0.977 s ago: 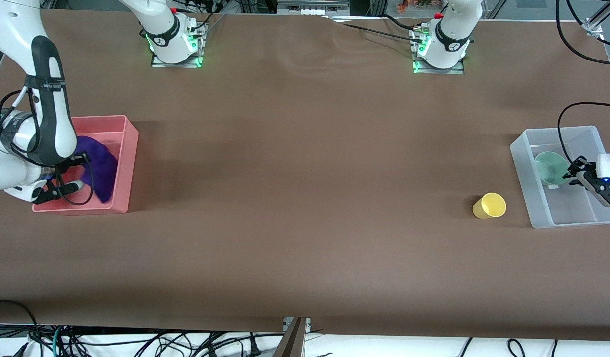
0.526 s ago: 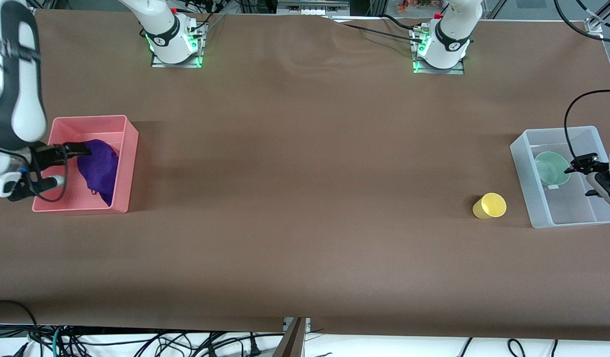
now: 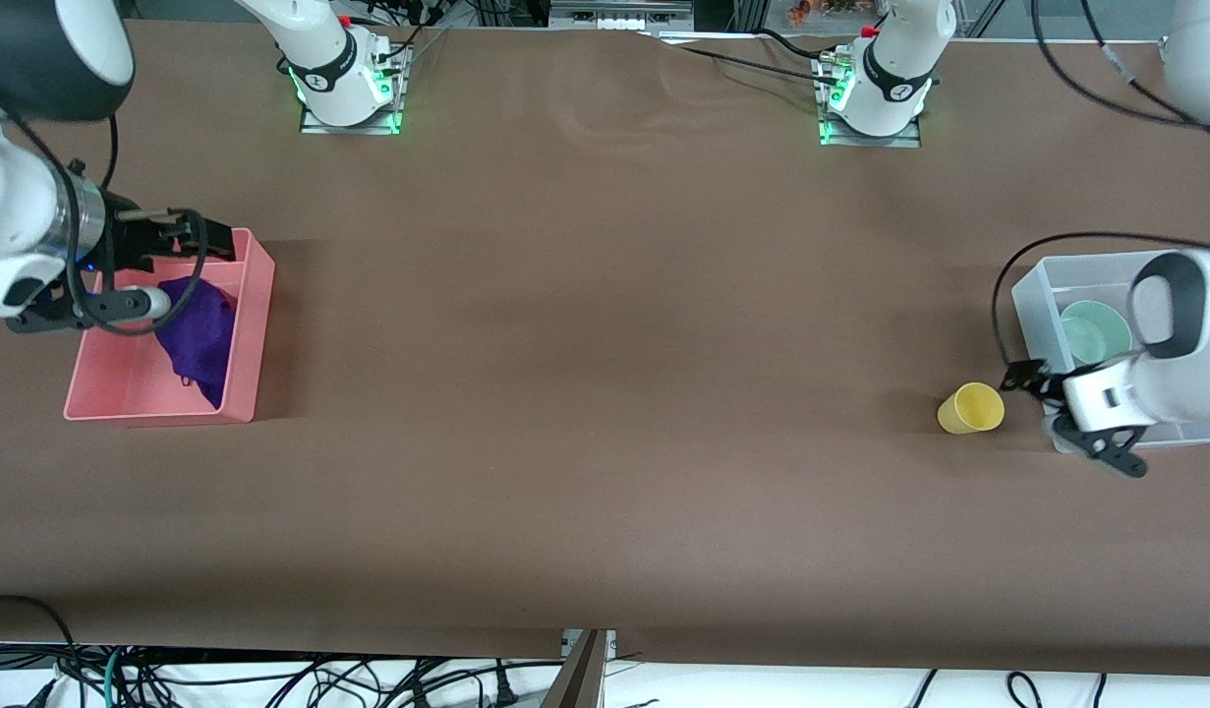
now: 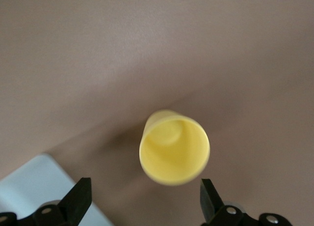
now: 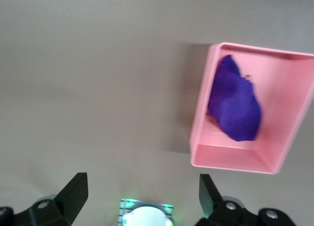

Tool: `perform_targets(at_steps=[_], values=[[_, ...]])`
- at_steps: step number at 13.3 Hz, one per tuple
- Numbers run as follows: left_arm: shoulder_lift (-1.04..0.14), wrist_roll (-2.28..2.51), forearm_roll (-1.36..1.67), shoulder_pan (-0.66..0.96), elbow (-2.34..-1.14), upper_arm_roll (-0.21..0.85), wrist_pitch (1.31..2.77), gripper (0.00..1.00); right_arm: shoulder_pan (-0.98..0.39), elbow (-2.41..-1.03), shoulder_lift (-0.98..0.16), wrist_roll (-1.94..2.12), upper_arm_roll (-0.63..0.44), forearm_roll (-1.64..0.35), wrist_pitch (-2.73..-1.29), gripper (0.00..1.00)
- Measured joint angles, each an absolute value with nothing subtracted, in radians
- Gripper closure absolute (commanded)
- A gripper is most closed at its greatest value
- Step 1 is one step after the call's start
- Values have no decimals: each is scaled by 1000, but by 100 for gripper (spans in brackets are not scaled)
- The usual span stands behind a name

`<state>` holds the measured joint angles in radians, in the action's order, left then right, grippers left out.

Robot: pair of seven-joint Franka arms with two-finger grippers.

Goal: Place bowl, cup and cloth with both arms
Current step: 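Raise the right gripper while the left gripper grasps the yellow cup, then place the yellow cup into the green bowl with the left gripper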

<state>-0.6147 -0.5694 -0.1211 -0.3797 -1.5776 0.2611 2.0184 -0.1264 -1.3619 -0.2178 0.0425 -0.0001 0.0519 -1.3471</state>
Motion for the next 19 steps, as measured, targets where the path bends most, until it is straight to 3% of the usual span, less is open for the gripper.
perform_targets(at_steps=[2, 10, 15, 19], values=[[-681, -562, -121, -381, -1577, 258, 2097, 98, -119, -1346, -196, 43, -1, 93, -1342, 0], [-700, -564, -121, -386, -1553, 256, 2068, 100, -106, -1338, -138, 88, -21, 73, -1335, 0], [-512, -601, -183, -392, -1515, 250, 1802, 100, -111, -1340, -150, 88, -14, 73, -1311, 0], [-454, -819, -329, -508, -1511, 235, 1768, 100, -114, -1340, -153, 89, -13, 73, -1313, 0]])
